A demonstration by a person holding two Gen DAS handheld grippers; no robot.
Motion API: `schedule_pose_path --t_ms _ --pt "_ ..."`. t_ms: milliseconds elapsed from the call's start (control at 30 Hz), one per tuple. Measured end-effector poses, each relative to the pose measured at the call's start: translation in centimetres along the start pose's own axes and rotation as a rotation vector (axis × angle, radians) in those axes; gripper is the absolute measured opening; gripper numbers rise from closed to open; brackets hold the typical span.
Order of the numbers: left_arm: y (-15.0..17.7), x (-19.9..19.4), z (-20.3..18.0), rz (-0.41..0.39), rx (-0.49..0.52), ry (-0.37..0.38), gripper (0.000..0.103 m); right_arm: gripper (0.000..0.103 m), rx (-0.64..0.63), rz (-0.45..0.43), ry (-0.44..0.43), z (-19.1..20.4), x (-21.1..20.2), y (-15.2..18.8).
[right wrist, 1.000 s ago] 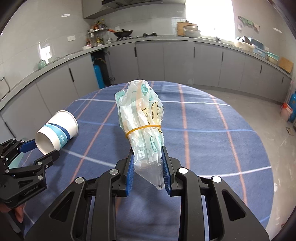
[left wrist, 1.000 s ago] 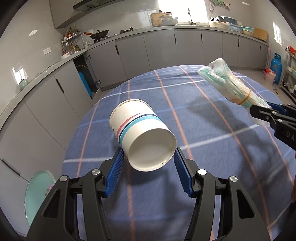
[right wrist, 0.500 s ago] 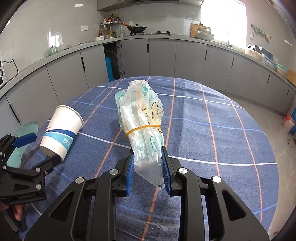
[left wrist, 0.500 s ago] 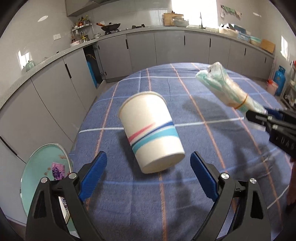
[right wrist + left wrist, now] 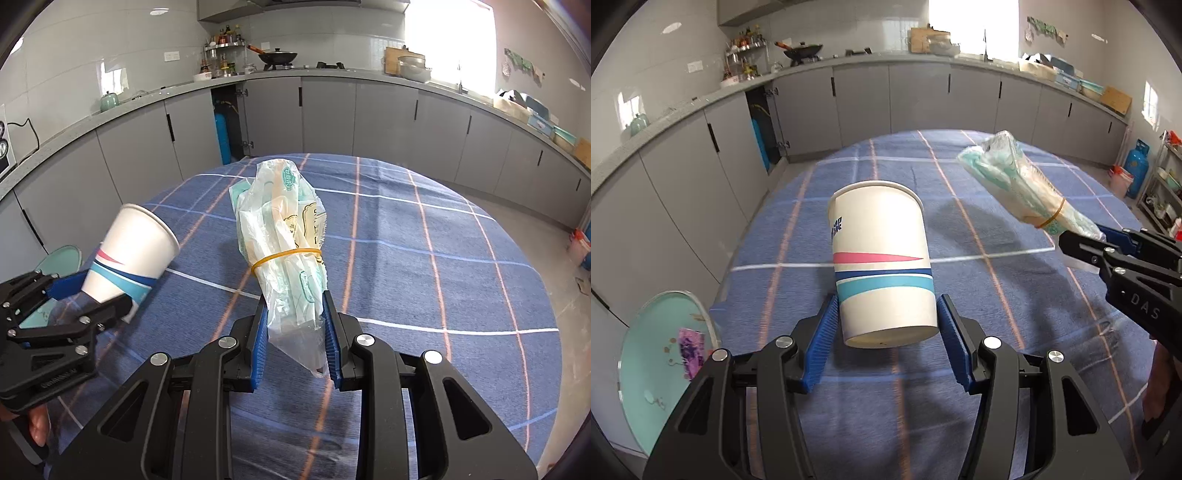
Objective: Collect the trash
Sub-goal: 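Carry the paper cup and bag bundle over the teal bin with both tools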
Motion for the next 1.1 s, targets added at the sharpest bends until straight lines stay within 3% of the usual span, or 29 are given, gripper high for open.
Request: schedule_pose_path --t_ms 400,1100 --pt "0.4 -4.6 5.6 -0.082 -0.008 -0.143 0.054 0.028 -0.065 -0.034 -0.08 5.9 -0.4 -2.2" --pt "3.7 -9.5 17.1 -0.094 -0.129 -0.312 0.054 0.028 -0.217 -0.06 -0.228 17.7 -0.8 -4.2"
Point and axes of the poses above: each gripper's, at about its wrist camera, not at the fingertips, and x roughly the way its jaws point, z to its left, y to its underside, the point moved 7 cm from there along x, roughly the way its jaws point, and after that the axes turned 4 degrees about -x, right-handed, at the moved point
